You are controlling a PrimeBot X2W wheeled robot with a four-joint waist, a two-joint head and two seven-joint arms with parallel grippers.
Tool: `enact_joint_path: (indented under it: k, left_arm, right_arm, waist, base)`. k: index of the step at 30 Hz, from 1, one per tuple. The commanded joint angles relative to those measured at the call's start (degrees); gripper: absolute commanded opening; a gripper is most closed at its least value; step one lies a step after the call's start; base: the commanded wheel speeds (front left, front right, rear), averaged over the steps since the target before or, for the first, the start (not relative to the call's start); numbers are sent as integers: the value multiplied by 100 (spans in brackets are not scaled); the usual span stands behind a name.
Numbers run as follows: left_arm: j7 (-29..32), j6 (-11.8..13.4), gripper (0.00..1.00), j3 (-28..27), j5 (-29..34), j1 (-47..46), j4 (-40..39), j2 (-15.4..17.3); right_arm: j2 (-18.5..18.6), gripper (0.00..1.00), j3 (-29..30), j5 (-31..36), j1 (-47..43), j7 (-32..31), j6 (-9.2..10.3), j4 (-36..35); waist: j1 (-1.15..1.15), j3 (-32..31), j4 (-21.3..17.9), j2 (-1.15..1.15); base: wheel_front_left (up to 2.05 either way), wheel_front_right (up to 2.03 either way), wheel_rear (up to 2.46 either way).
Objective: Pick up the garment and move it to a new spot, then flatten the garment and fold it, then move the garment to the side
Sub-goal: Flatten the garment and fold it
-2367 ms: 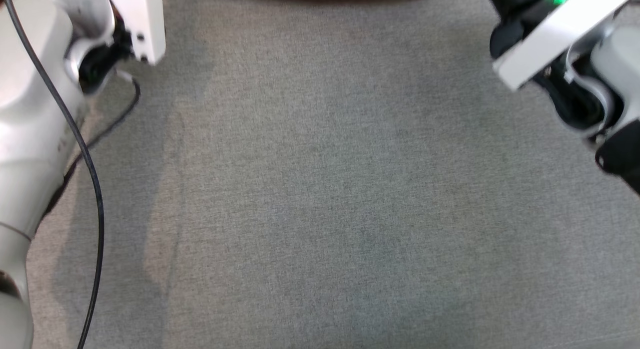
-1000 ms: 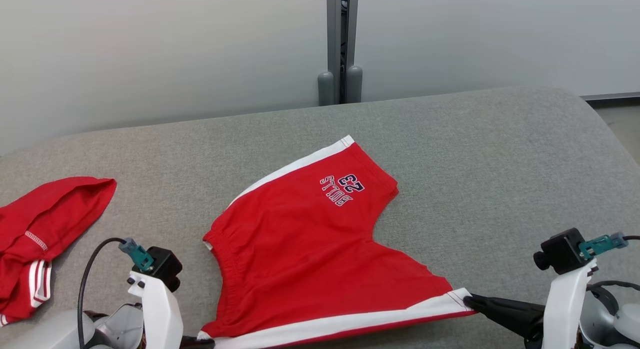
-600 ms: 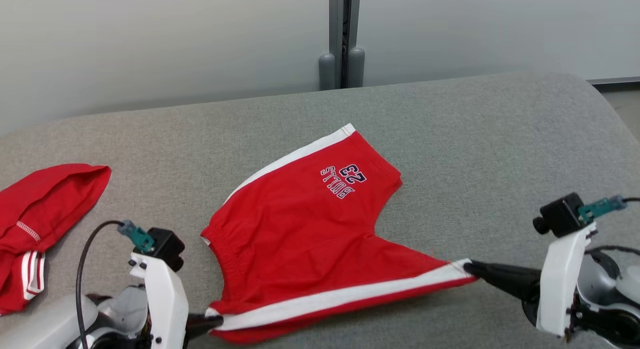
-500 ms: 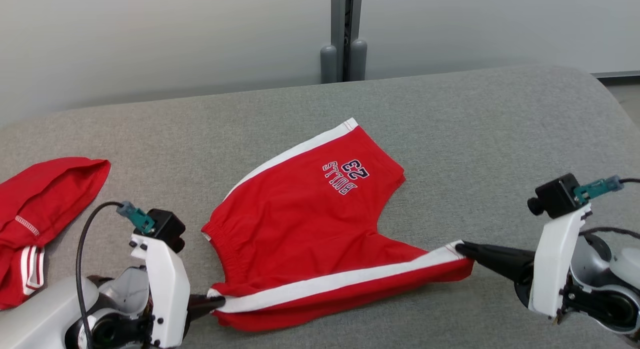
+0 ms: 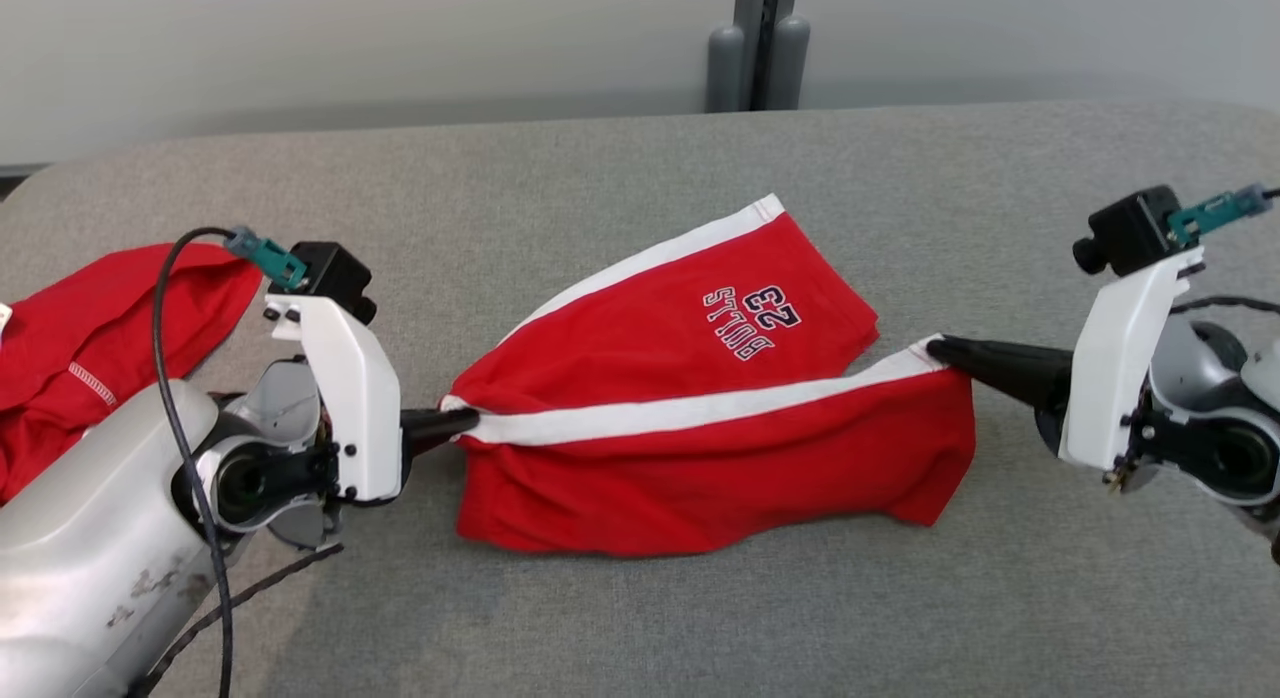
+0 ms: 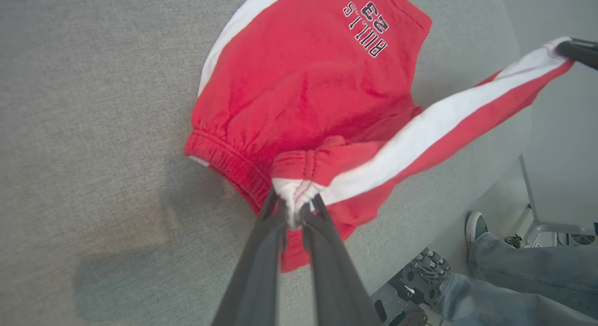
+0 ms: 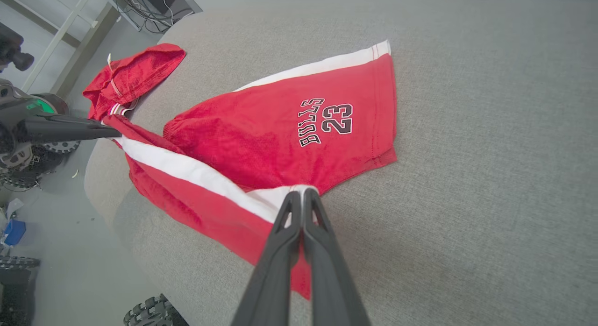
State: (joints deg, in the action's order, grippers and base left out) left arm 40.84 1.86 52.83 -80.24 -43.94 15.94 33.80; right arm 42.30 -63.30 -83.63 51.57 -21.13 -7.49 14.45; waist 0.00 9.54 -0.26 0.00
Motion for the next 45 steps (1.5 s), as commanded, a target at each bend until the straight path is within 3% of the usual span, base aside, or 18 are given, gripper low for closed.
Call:
enact_joint_path:
  k: [1, 12, 21, 28, 33, 45]
  left_arm:
    - [-1, -37, 0, -10, 45, -99, 47, -24]
    - [577, 45, 0, 36, -87, -807, 645, -492]
    - [1124, 401, 0, -17, -189, -1418, 806, -679]
    - [1050, 810, 0, -260, -326, -1694, 943, -937]
    - [1165, 1060, 0, -151, -183, -1838, 949, -938]
    - [1314, 1244, 0, -184, -139, -2109, 814, -900]
  right_arm:
    - [-11, 0, 21, 35, 63, -22, -2, 51]
    - [-7, 0, 182, 159, 906, -239, -1, 467]
    - [-127, 0, 52, 499, 1601, -222, -1, 836]
    - [-409, 0, -90, 682, 2073, 24, -1, 1332]
    - [-613, 0, -211, 702, 2275, 293, -1, 1648]
    - [-829, 0, -573, 801, 2707, 742, -1, 2315]
  waist:
    - [0, 104, 76, 0]
    - [0, 787, 462, 0]
    - [0, 1220, 656, 0]
    - [0, 1530, 689, 0]
    - [0, 1677, 744, 0]
    - [0, 1903, 860, 0]
  base:
    - [0, 0, 0]
    - [0, 0, 0]
    - [0, 0, 0]
    - [0, 0, 0]
    - [0, 0, 0]
    - [0, 0, 0]
